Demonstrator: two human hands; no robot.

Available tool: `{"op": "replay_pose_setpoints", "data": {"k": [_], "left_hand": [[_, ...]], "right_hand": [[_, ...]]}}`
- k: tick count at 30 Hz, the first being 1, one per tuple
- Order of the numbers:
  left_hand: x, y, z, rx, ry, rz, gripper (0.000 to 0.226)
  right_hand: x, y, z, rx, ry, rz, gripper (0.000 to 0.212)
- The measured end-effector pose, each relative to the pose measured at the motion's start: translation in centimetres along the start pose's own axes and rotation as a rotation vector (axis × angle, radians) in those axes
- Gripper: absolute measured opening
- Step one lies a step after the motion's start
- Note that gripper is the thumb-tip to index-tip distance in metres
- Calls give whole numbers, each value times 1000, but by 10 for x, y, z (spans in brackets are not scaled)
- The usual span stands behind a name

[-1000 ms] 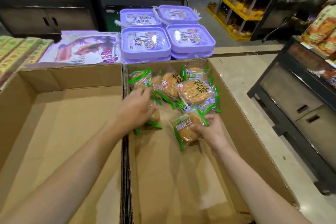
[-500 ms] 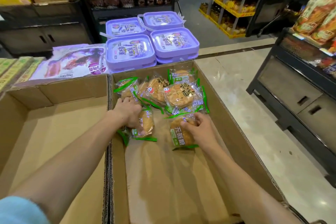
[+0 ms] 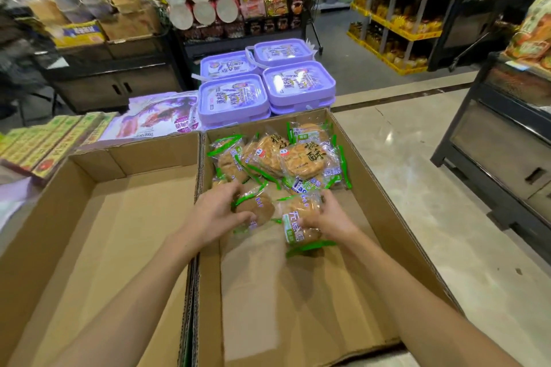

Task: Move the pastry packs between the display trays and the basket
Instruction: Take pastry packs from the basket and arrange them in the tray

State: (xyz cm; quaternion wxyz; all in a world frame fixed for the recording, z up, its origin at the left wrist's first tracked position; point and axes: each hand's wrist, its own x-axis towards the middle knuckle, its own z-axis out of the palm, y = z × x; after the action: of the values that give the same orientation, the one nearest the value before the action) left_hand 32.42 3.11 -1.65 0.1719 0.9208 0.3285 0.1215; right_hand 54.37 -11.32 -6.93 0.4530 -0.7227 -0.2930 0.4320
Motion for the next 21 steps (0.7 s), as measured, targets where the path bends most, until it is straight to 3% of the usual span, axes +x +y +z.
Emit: {"op": "replay_pose_setpoints", "data": {"k": [5,10,15,18,21], "left_hand": [[-51,23,-16,-514,282,-196,60],[-125,66,-21,-1011,370,-217,60],[-203,144,11,-1271,209,-216,51],[-251,199,50,-1422,0,-206,38],[-298,241,94,-1444,-211,-238,48]], "right_hand": [[-70,-32,-22,256,93,-122,60],[-182,-27,-27,498,136,-182,61],[-315,36,-30,731,247,-179,59],[-400,90,-35,815,420,-135,64],[-477,141,-40,863,621,-76,58]]}}
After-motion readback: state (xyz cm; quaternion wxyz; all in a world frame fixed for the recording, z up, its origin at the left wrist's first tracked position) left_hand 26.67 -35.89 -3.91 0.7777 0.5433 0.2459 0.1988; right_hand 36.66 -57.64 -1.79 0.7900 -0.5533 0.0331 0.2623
